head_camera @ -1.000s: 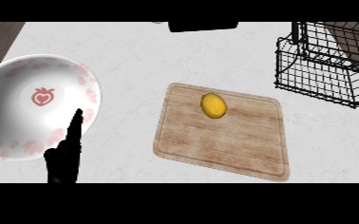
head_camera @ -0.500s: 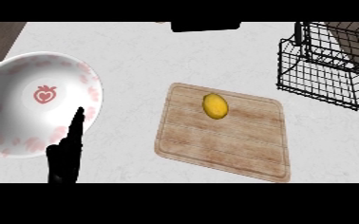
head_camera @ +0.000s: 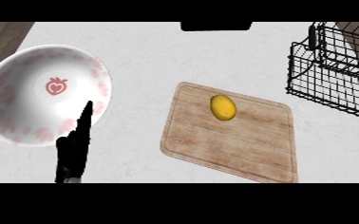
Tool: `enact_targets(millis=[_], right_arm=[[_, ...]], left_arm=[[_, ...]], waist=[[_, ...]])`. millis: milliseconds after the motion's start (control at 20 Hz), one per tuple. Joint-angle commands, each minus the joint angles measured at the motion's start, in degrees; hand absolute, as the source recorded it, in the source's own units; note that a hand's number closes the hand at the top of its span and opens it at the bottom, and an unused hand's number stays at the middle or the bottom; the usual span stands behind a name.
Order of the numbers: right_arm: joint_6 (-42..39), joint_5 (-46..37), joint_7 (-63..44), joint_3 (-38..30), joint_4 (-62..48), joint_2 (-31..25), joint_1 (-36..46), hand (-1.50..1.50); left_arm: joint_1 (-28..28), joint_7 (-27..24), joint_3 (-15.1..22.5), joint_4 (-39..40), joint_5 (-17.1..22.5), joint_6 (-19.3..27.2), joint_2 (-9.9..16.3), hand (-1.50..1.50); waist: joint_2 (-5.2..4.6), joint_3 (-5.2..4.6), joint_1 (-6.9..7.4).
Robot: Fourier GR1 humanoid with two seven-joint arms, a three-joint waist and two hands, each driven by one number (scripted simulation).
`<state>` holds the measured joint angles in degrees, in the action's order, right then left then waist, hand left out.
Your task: Pick the can from the cutting board and place it in the tiered basket
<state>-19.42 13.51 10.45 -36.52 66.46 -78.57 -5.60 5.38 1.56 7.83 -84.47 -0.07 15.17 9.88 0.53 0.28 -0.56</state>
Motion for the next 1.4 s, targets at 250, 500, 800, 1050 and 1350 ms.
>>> enact_targets(millis=[250,500,800,1050,1350], right_arm=[[1.83,-0.37,-10.80,7.66,-1.23,-2.23,11.42,1.50],[4.64,-3.01,-9.83,16.36,-2.90,1.51,18.49,1.50],[5.05,-8.43,-8.81,23.86,-3.48,5.44,26.36,1.50],[7.41,-15.80,-6.69,30.08,-10.43,10.20,33.68,1.50],[10.06,-21.53,-9.11,33.64,-17.41,17.43,42.51,1.50]], left_arm=[[-0.82,2.00,1.32,3.01,-0.95,-0.91,-1.91,0.00],[-2.04,-0.82,0.90,5.88,-0.33,-2.72,-2.36,0.00],[-1.43,-0.24,0.18,4.25,-1.27,-2.26,-1.80,0.00],[-3.93,0.10,1.07,5.37,-2.80,-0.37,-4.19,0.00],[-2.12,0.86,1.29,4.23,-2.77,-1.32,-4.04,0.00]], waist=[[-0.90,-0.30,2.31],[-1.31,-0.29,3.54],[-1.00,-0.29,2.75],[-1.26,-0.25,3.24],[-1.05,-0.26,2.62]])
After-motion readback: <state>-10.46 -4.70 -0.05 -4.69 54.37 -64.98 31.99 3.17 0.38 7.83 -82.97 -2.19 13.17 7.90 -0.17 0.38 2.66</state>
